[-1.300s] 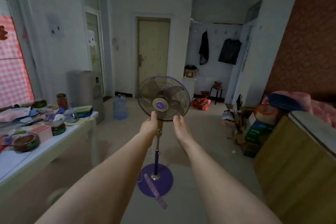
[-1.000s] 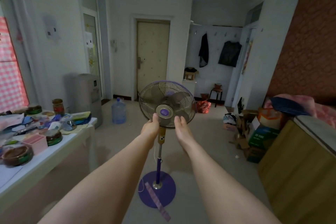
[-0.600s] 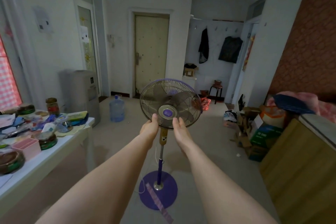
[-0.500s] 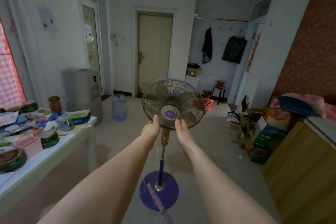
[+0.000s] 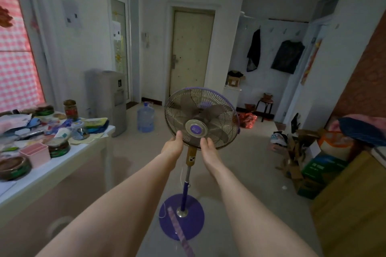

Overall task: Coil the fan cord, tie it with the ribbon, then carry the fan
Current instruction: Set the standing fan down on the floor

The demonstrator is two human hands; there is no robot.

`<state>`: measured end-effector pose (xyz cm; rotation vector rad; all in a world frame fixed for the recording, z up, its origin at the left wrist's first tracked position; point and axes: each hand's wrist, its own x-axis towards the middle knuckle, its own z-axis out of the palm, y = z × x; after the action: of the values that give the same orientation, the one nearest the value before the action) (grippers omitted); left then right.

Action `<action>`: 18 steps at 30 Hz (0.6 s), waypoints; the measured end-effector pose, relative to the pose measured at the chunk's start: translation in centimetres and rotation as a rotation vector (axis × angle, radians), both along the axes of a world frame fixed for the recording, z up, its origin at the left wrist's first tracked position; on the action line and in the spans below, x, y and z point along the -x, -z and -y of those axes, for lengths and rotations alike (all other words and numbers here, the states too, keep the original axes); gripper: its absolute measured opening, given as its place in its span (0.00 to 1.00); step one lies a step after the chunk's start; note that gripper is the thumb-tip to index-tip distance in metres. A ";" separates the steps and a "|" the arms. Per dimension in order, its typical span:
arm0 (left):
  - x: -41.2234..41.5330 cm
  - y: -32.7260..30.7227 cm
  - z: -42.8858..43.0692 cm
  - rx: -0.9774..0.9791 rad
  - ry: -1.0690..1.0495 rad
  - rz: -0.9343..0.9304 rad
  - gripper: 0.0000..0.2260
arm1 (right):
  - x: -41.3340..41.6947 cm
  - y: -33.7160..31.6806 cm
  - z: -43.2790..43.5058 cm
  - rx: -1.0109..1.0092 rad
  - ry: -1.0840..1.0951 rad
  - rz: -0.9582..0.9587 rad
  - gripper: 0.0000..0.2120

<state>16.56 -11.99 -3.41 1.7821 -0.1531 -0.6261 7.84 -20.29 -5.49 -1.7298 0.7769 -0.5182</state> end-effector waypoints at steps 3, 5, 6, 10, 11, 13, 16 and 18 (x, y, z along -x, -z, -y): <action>0.3 0.8 0.5 -0.031 -0.015 -0.021 0.32 | 0.0 1.2 1.1 -0.027 -0.004 -0.017 0.31; 0.3 1.3 0.8 -0.054 -0.033 -0.025 0.32 | -0.2 2.0 1.6 -0.036 -0.009 -0.040 0.31; 0.3 1.5 0.9 -0.062 -0.044 -0.029 0.31 | -0.3 2.4 1.8 -0.043 -0.011 -0.055 0.31; -0.2 2.9 1.0 -0.087 -0.062 -0.060 0.31 | -1.0 4.0 2.0 -0.078 -0.056 -0.095 0.31; -0.4 3.3 0.9 -0.098 -0.062 -0.064 0.31 | -1.2 4.3 2.0 -0.081 -0.068 -0.091 0.31; -0.9 3.8 0.8 -0.112 -0.063 -0.061 0.31 | -1.8 4.9 2.0 -0.068 -0.086 -0.088 0.31; -2.0 4.3 0.6 -0.142 -0.056 -0.053 0.31 | -3.0 5.5 1.9 -0.077 -0.079 -0.089 0.30; -2.9 4.5 0.4 -0.153 -0.051 -0.047 0.31 | -3.7 5.6 1.6 -0.102 -0.078 -0.089 0.30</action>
<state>19.50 -12.42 -7.89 1.9105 -0.0277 -0.6571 11.58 -21.89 -11.09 -1.6896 0.7825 -0.3448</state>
